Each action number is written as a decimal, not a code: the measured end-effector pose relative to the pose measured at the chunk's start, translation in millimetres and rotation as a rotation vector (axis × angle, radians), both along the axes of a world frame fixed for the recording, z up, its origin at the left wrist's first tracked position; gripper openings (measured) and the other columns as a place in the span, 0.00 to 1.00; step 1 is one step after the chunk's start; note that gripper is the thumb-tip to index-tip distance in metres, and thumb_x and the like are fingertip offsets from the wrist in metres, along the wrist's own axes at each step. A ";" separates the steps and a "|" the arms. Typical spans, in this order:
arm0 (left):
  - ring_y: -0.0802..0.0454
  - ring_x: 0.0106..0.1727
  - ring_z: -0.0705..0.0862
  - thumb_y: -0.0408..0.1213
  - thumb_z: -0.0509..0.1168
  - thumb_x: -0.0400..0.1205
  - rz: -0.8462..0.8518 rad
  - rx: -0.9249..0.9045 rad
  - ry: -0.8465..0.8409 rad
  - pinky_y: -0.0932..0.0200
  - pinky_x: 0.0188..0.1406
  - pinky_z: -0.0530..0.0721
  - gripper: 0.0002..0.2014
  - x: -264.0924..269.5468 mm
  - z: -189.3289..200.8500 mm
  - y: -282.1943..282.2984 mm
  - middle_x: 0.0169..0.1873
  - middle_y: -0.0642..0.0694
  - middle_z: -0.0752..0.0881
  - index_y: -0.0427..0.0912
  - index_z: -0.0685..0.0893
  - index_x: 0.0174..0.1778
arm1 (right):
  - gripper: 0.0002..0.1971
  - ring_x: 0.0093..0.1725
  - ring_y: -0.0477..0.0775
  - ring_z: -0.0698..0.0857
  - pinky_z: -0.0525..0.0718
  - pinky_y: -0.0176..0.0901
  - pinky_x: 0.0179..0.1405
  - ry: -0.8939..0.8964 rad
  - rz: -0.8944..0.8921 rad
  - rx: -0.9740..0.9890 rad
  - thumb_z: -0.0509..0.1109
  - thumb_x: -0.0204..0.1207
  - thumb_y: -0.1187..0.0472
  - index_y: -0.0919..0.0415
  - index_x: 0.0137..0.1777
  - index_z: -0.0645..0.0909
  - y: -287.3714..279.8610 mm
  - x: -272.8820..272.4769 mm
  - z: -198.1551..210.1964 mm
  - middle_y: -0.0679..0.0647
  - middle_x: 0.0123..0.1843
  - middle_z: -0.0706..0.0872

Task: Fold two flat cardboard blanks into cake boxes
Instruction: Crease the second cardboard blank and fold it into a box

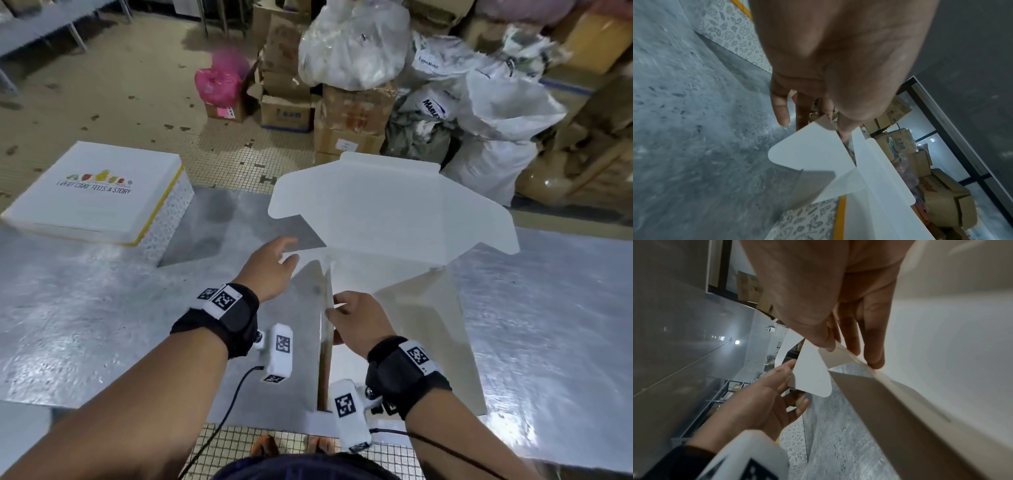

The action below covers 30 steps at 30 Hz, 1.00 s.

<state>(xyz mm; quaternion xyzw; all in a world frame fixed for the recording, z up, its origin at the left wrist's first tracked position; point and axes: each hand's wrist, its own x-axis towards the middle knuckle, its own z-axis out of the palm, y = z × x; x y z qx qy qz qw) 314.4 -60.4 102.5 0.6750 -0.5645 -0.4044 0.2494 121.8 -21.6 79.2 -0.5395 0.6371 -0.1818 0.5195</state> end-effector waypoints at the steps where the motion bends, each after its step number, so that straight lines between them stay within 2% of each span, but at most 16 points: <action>1: 0.53 0.67 0.78 0.42 0.58 0.90 0.017 -0.005 -0.002 0.60 0.58 0.77 0.17 -1.7 -1.3 1.3 0.71 0.51 0.80 0.52 0.76 0.76 | 0.06 0.33 0.55 0.92 0.93 0.50 0.43 -0.013 -0.008 0.000 0.67 0.80 0.64 0.60 0.50 0.85 1.0 -2.7 0.1 0.56 0.40 0.93; 3: 0.56 0.58 0.82 0.40 0.58 0.89 0.029 -0.029 -0.026 0.62 0.52 0.78 0.14 -4.0 -4.8 4.7 0.63 0.52 0.86 0.50 0.85 0.66 | 0.06 0.33 0.55 0.92 0.92 0.49 0.43 -0.041 -0.027 0.008 0.67 0.80 0.64 0.60 0.49 0.86 2.8 -7.1 -0.6 0.56 0.39 0.93; 5: 0.55 0.52 0.85 0.38 0.60 0.88 0.036 -0.030 -0.022 0.62 0.48 0.82 0.12 -5.4 -8.7 8.9 0.56 0.52 0.89 0.49 0.89 0.58 | 0.06 0.34 0.56 0.93 0.93 0.51 0.44 -0.074 -0.047 0.018 0.67 0.80 0.65 0.60 0.48 0.86 3.7 -9.9 -2.2 0.57 0.39 0.93; 8: 0.48 0.42 0.89 0.38 0.63 0.85 0.085 0.020 0.092 0.45 0.49 0.91 0.10 -9.3 -13.9 15.1 0.46 0.42 0.90 0.42 0.90 0.52 | 0.06 0.35 0.57 0.93 0.93 0.53 0.45 -0.097 -0.057 0.014 0.67 0.81 0.64 0.61 0.49 0.86 5.2 -12.3 -3.9 0.58 0.39 0.92; 10: 0.49 0.38 0.88 0.38 0.65 0.85 0.123 0.058 0.174 0.45 0.48 0.92 0.09 -13.8 -15.3 19.0 0.44 0.42 0.89 0.41 0.90 0.53 | 0.06 0.34 0.55 0.93 0.92 0.53 0.47 -0.084 -0.051 -0.009 0.67 0.82 0.62 0.59 0.49 0.86 7.7 -13.2 -5.8 0.55 0.39 0.92; 13: 0.50 0.41 0.87 0.39 0.66 0.85 0.116 0.124 0.264 0.49 0.49 0.92 0.08 -18.9 -18.1 22.2 0.45 0.43 0.87 0.42 0.89 0.52 | 0.08 0.35 0.54 0.92 0.92 0.56 0.49 -0.084 -0.068 -0.041 0.66 0.83 0.58 0.58 0.53 0.86 12.0 -13.2 -11.9 0.51 0.41 0.92; 18: 0.40 0.49 0.92 0.45 0.62 0.87 0.042 0.268 0.294 0.46 0.57 0.90 0.10 -24.4 -22.3 26.1 0.45 0.40 0.83 0.46 0.84 0.59 | 0.11 0.37 0.56 0.92 0.92 0.54 0.47 -0.100 -0.082 -0.034 0.63 0.86 0.56 0.60 0.50 0.85 16.6 -9.1 -16.4 0.55 0.38 0.91; 20: 0.39 0.50 0.92 0.46 0.58 0.88 0.028 0.314 0.298 0.46 0.59 0.90 0.11 -28.1 -23.2 27.4 0.48 0.41 0.83 0.47 0.80 0.62 | 0.12 0.38 0.57 0.91 0.92 0.55 0.47 -0.101 -0.074 -0.034 0.61 0.87 0.56 0.61 0.51 0.84 17.1 -8.1 -18.4 0.58 0.39 0.90; 22: 0.40 0.52 0.91 0.47 0.57 0.89 0.022 0.345 0.310 0.47 0.59 0.89 0.11 -30.0 -24.1 28.7 0.52 0.42 0.82 0.49 0.78 0.63 | 0.12 0.39 0.56 0.91 0.92 0.55 0.47 -0.102 -0.060 -0.015 0.59 0.88 0.54 0.59 0.56 0.82 16.9 -6.6 -20.3 0.56 0.41 0.90; 26: 0.40 0.57 0.90 0.48 0.56 0.89 0.029 0.387 0.355 0.48 0.60 0.89 0.09 -30.0 -23.7 30.6 0.56 0.41 0.80 0.53 0.78 0.62 | 0.13 0.46 0.55 0.91 0.92 0.50 0.46 -0.118 -0.033 0.027 0.56 0.89 0.52 0.55 0.65 0.77 17.1 -3.4 -21.0 0.56 0.52 0.90; 30: 0.39 0.57 0.90 0.56 0.59 0.81 0.035 0.401 0.422 0.41 0.62 0.88 0.12 -27.9 -24.6 33.8 0.63 0.35 0.83 0.60 0.80 0.57 | 0.15 0.50 0.56 0.90 0.92 0.54 0.50 -0.112 -0.022 0.055 0.53 0.87 0.49 0.50 0.68 0.74 18.6 -3.3 -22.1 0.53 0.53 0.89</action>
